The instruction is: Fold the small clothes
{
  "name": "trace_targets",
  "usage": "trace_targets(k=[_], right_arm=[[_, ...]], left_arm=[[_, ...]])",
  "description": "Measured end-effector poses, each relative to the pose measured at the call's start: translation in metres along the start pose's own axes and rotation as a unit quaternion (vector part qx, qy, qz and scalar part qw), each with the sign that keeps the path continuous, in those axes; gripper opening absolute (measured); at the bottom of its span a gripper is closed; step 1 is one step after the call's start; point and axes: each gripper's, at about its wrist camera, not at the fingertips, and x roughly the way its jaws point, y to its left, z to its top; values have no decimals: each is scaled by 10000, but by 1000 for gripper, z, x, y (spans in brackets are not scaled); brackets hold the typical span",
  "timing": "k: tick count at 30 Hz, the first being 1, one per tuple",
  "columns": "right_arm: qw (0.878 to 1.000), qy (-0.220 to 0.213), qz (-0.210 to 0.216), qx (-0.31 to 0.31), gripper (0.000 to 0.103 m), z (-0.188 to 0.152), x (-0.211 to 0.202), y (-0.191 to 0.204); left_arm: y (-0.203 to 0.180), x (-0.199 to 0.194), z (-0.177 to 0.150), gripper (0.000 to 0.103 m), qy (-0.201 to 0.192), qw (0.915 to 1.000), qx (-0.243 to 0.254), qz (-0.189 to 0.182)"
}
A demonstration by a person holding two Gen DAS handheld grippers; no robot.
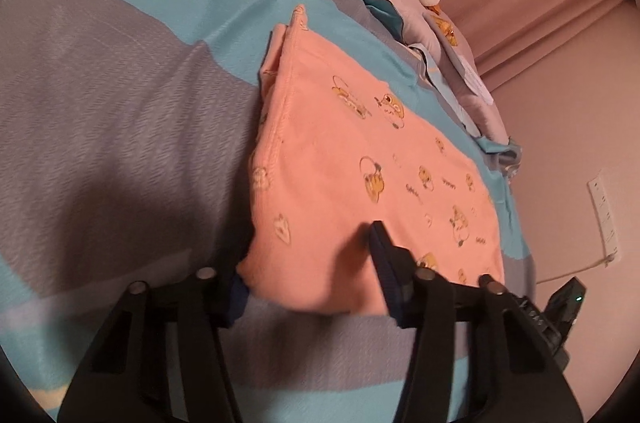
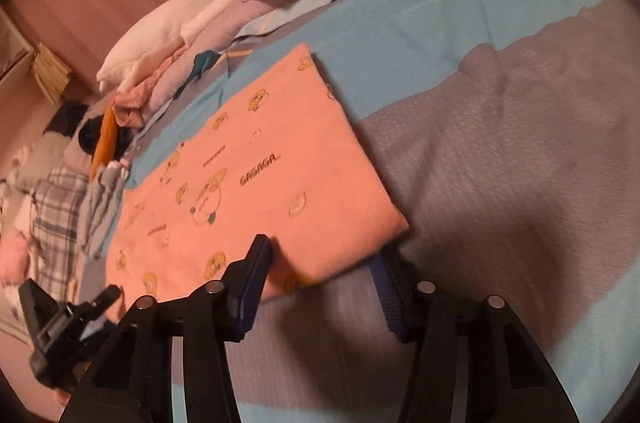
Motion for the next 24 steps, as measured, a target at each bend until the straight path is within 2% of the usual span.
trace_targets(k=[3, 4, 7, 8, 11, 17, 20, 24], right_arm=[[9999, -20, 70, 81, 40, 5, 5, 0], [9999, -67, 58, 89, 32, 6, 6, 0], [9999, -147, -18, 59, 13, 9, 10, 0], [9999, -163, -18, 44, 10, 9, 10, 1], [9996, -290, -44, -24, 8, 9, 2, 4], [9981, -556, 67, -269, 7, 7, -31, 17], [9970, -658, 63, -405, 7, 5, -45, 22], [9959, -694, -81, -568, 7, -8, -64, 23]], left_arm=[[4, 8, 5, 26, 110, 9994, -207, -250], [5, 12, 6, 19, 134, 9993, -207, -282], [4, 11, 6, 11, 63, 9994, -190, -283], [3, 8, 5, 9, 20, 9995, -155, -268], [-5, -5, 3, 8, -181, 9997, -10, -183], [-17, -34, 1, 7, -385, 9987, 81, -338], [-24, -51, -8, 7, -415, 9982, 268, -353], [-23, -67, -26, 7, -345, 9984, 265, -371]])
